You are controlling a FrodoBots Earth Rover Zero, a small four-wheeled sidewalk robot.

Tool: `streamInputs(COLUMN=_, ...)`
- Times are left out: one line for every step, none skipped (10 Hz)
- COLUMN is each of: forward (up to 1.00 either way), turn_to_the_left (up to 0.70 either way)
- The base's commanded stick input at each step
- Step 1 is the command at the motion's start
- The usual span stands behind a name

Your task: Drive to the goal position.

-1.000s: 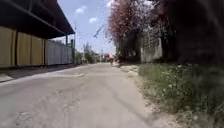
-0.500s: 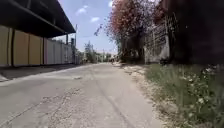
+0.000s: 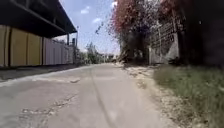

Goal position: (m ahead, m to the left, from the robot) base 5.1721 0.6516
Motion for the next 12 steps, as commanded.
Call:
streamInputs(forward=1.0, turn_to_the_left=0.0)
streamInputs(forward=1.0, turn_to_the_left=0.0)
streamInputs(forward=1.0, turn_to_the_left=0.0)
streamInputs(forward=1.0, turn_to_the_left=0.0)
streamInputs(forward=1.0, turn_to_the_left=0.0)
streamInputs(forward=1.0, turn_to_the_left=0.0)
streamInputs(forward=1.0, turn_to_the_left=0.0)
streamInputs(forward=1.0, turn_to_the_left=0.0)
streamInputs(forward=1.0, turn_to_the_left=0.0)
streamInputs(forward=1.0, turn_to_the_left=0.0)
streamInputs(forward=1.0, turn_to_the_left=0.0)
streamInputs(forward=1.0, turn_to_the_left=0.0)
